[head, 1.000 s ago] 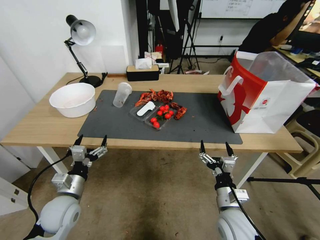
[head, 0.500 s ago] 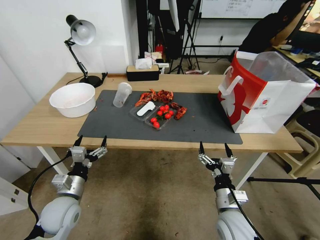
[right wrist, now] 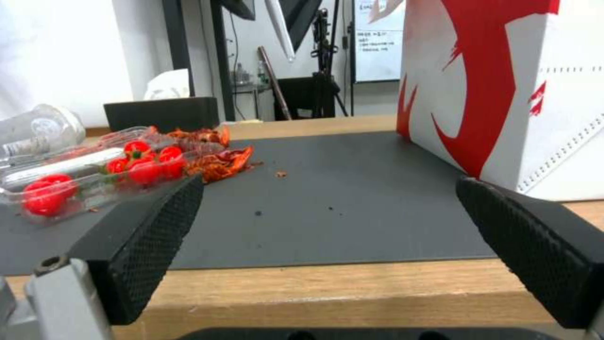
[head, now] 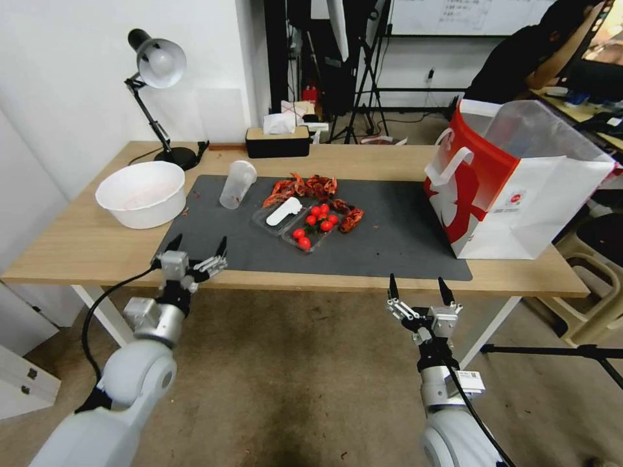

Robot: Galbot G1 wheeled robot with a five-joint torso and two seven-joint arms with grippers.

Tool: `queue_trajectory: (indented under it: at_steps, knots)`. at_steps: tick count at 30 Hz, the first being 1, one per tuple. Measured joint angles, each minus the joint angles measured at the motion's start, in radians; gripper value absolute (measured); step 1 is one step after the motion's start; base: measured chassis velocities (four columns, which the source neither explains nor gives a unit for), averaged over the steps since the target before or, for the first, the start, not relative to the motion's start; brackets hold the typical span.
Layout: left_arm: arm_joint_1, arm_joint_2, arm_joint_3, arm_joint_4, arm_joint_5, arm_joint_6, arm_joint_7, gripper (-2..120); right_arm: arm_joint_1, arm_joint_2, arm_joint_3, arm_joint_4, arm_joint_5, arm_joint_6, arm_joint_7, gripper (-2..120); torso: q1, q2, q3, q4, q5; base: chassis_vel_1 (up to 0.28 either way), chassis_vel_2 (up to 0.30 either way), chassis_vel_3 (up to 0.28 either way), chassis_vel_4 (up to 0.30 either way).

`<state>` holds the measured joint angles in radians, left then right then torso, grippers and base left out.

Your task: Pick up the trash from the table and place it into the takeout bag.

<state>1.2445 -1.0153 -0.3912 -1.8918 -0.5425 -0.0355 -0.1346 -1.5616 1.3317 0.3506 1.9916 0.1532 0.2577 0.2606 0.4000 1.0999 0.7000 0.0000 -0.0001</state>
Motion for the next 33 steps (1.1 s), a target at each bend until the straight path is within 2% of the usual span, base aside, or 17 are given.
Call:
queue_trajectory:
  at_steps: [3, 9, 10, 11, 13, 15, 23, 33]
  knots:
    - [-0.109, 0.032, 0.058, 0.084, -0.052, 0.028, 0.002, 100, 0.005, 0.003, -0.002, -0.004, -0.002, -0.004, 0.0, 100, 0.0, 0.0, 0.0, 0.0, 0.0, 0.0, 0.0, 0.0, 0.0]
    - [-0.223, 0.06, 0.125, 0.165, -0.097, 0.049, 0.003, 100, 0.008, 0.004, -0.003, -0.009, -0.003, -0.006, 0.0, 100, 0.0, 0.0, 0.0, -0.0001, 0.0002, 0.0, 0.0, 0.0, 0.0]
    - [-0.268, 0.07, 0.153, 0.196, -0.111, 0.053, 0.003, 100, 0.008, 0.005, -0.002, -0.011, -0.003, -0.006, 0.0, 100, 0.0, 0.0, 0.0, 0.0001, -0.0006, 0.0, 0.0, 0.0, 0.0]
    - [-0.309, 0.078, 0.176, 0.221, -0.129, 0.057, 0.003, 100, 0.009, 0.005, -0.001, -0.012, -0.003, -0.006, 0.0, 100, 0.0, 0.0, 0.0, 0.0, 0.0002, 0.0, 0.0, 0.0, 0.0]
    - [-0.332, 0.083, 0.192, 0.235, -0.142, 0.059, 0.003, 100, 0.009, 0.006, -0.001, -0.013, -0.003, -0.007, 0.0, 100, 0.0, 0.0, 0.0, -0.0002, 0.0006, 0.0, 0.0, 0.0, 0.0]
    - [-0.404, 0.094, 0.252, 0.282, -0.19, 0.07, 0.003, 100, 0.009, 0.006, 0.001, -0.015, -0.004, -0.007, 0.001, 100, 0.0, 0.0, 0.0, 0.0, -0.0003, 0.0, 0.0, 0.0, 0.0]
    - [-0.541, 0.073, 0.38, 0.39, -0.253, 0.081, 0.003, 100, 0.007, 0.009, 0.01, -0.015, -0.004, -0.008, 0.002, 100, 0.0, 0.0, 0.0, 0.0, 0.0001, 0.0, 0.0, 0.0, 0.0]
    - [-0.651, 0.05, 0.467, 0.492, -0.269, 0.085, 0.003, 100, 0.007, 0.007, 0.017, -0.015, -0.003, -0.008, 0.003, 100, 0.0, 0.0, 0.0, -0.0001, 0.0002, 0.0, 0.0, 0.0, 0.0]
